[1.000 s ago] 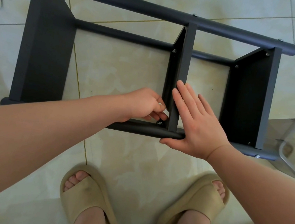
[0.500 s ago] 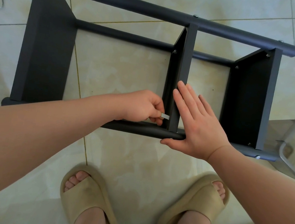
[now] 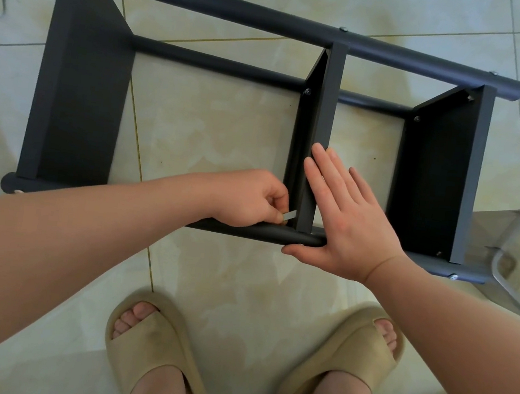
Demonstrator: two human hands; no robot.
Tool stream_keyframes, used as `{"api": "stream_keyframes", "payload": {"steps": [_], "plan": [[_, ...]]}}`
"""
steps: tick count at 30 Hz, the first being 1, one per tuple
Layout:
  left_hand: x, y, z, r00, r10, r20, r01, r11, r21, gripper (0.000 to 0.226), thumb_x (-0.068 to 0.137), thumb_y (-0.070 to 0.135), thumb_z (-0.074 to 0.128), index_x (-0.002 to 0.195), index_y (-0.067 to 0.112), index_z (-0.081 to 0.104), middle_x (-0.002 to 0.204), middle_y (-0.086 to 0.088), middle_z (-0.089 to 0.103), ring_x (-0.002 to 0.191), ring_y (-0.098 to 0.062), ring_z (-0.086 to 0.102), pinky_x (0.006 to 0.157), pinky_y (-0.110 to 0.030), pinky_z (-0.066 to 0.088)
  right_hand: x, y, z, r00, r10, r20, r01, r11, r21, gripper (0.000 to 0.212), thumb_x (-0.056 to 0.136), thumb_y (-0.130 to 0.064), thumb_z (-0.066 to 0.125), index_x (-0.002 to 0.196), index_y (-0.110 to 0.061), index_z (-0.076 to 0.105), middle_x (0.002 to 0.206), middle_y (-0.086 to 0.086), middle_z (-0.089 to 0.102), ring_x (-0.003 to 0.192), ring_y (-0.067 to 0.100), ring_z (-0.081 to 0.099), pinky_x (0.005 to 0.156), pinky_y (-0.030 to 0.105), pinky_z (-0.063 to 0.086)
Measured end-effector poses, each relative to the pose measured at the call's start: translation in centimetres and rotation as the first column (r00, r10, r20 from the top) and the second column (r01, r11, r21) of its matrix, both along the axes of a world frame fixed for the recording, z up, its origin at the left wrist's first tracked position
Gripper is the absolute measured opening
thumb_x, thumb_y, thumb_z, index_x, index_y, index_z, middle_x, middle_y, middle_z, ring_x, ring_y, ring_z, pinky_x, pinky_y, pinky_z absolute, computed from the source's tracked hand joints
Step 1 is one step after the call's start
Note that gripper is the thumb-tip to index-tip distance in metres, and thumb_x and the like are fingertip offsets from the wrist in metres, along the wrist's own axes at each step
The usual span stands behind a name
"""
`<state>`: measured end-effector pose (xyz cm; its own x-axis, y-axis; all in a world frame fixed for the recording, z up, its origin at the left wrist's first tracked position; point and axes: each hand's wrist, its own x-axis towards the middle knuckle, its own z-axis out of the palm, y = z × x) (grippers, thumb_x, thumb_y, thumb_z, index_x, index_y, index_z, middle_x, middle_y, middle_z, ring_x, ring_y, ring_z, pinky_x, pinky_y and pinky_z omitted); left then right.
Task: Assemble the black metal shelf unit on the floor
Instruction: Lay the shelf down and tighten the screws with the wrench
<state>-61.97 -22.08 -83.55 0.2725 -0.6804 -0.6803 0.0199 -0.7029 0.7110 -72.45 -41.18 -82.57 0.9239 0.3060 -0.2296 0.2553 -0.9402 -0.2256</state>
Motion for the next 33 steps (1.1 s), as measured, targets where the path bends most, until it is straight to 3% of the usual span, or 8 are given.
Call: {"api": "stream_keyframes", "payload": {"steps": [7,11,14,16,18,22,33], "plan": [[0.9,0.6,0.0,0.994,0.044,0.1,-0.045,0.999,0.009,0.012,0.088,0.022,0.07,0.087,0.034,0.068,0.075,0.016,0.073,0.072,0.007,0.064,0.059,-0.006,0.042,0.0,0.0,0.0,1.0,-0.002,-0.001,0.002,1.0,0.006,0.115,0.082,-0.082,0.047,0.161,-0.006,0.012,0.17,0.008,0.001,0.157,0.025,0.001,0.122,0.056,0.023],[0.9,0.1,0.1,0.979,0.121,0.166,-0.111,0.992,-0.066,0.022,0.089,0.017,0.068,0.081,0.036,0.064,0.082,0.014,0.068,0.078,-0.002,0.063,0.073,-0.015,0.047,0.0,0.0,0.0,1.0,-0.001,-0.002,0.001,1.0,0.014,0.116,0.082,-0.082,0.048,0.161,-0.006,0.012,0.17,0.008,0.001,0.157,0.025,0.001,0.122,0.056,0.024],[0.5,-0.5,0.2,0.954,0.299,-0.024,-0.3,0.952,-0.062,0.015,0.091,0.016,0.068,0.082,0.028,0.069,0.075,0.014,0.068,0.076,-0.006,0.062,0.075,-0.026,0.049,0.0,0.0,0.0,1.0,-0.001,-0.009,0.001,1.0,0.016,0.116,0.082,-0.082,0.048,0.161,-0.006,0.012,0.17,0.008,0.001,0.157,0.026,0.001,0.122,0.055,0.024],[0.2,-0.8,0.3,0.847,0.44,-0.299,-0.457,0.89,0.015,0.012,0.094,0.017,0.065,0.083,0.021,0.067,0.073,0.013,0.069,0.078,-0.005,0.066,0.073,-0.025,0.051,0.0,-0.1,0.0,1.0,-0.001,-0.016,0.001,1.0,0.016,0.116,0.082,-0.082,0.048,0.161,-0.006,0.012,0.17,0.008,0.001,0.157,0.025,0.0,0.122,0.055,0.024],[0.0,-1.0,0.2,0.722,0.528,-0.448,-0.544,0.833,0.104,0.012,0.095,0.018,0.065,0.083,0.017,0.064,0.074,0.004,0.07,0.077,-0.01,0.069,0.069,-0.025,0.053,0.0,-0.1,0.0,1.0,-0.002,-0.014,0.002,1.0,0.018,0.116,0.082,-0.082,0.048,0.161,-0.006,0.012,0.17,0.008,0.001,0.157,0.025,0.0,0.122,0.055,0.024],[-0.1,-1.3,0.0,0.706,0.597,-0.382,-0.594,0.792,0.141,0.005,0.092,0.017,0.069,0.092,0.018,0.064,0.083,0.001,0.072,0.076,-0.01,0.071,0.066,-0.023,0.053,0.0,0.0,0.0,1.0,-0.002,-0.011,0.002,1.0,0.02,0.116,0.082,-0.082,0.048,0.161,-0.006,0.013,0.17,0.008,0.002,0.157,0.025,0.001,0.122,0.055,0.024],[0.1,-1.8,-0.2,0.695,0.658,-0.289,-0.644,0.749,0.156,0.022,0.093,0.028,0.069,0.112,0.018,0.067,0.087,0.004,0.074,0.08,-0.012,0.068,0.072,-0.029,0.049,0.0,0.0,0.0,1.0,-0.007,0.002,0.007,0.999,0.035,0.115,0.082,-0.082,0.049,0.161,-0.005,0.015,0.17,0.009,0.004,0.157,0.026,0.004,0.121,0.056,0.026]]}}
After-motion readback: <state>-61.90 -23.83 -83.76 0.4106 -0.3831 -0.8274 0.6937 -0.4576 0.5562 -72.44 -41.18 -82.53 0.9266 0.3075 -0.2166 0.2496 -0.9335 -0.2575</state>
